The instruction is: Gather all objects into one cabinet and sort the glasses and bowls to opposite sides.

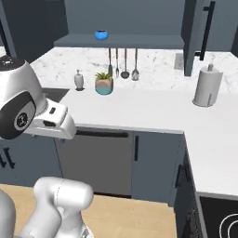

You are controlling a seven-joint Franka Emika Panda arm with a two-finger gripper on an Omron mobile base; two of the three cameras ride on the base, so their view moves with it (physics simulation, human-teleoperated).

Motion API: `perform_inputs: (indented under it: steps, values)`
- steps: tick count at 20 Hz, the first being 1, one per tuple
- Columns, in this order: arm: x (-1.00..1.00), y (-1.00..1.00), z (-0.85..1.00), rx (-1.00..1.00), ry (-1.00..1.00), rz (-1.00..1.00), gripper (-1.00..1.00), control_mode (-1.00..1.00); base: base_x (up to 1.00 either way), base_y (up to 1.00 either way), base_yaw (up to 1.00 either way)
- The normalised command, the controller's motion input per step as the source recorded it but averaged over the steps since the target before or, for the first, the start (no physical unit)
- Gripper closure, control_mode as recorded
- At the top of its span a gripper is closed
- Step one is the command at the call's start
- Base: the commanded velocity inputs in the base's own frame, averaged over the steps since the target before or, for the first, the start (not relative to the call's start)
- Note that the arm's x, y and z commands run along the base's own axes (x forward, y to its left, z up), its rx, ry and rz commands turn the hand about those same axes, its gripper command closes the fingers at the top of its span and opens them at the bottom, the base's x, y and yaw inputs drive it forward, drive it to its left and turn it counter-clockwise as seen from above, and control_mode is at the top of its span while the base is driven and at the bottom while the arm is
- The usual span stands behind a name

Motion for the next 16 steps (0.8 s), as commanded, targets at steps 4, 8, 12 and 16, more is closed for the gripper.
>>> perform_inputs:
  steps: [4, 8, 12, 16]
  values:
    - [0.0, 0.0, 0.0, 0.0, 0.0, 0.0, -1.0, 1.0, 0.6, -0.08, 0.35]
    - [0.0, 0.0, 0.0, 0.0, 0.0, 0.0, -1.0, 1.0, 0.63, -0.01, 0.08]
    - [0.0, 0.0, 0.0, 0.0, 0.0, 0.0, -1.0, 1.0, 0.77, -0.11, -0.03]
    - [0.0, 0.0, 0.0, 0.0, 0.0, 0.0, -1.0, 1.0, 0.64, 0.04, -0.19]
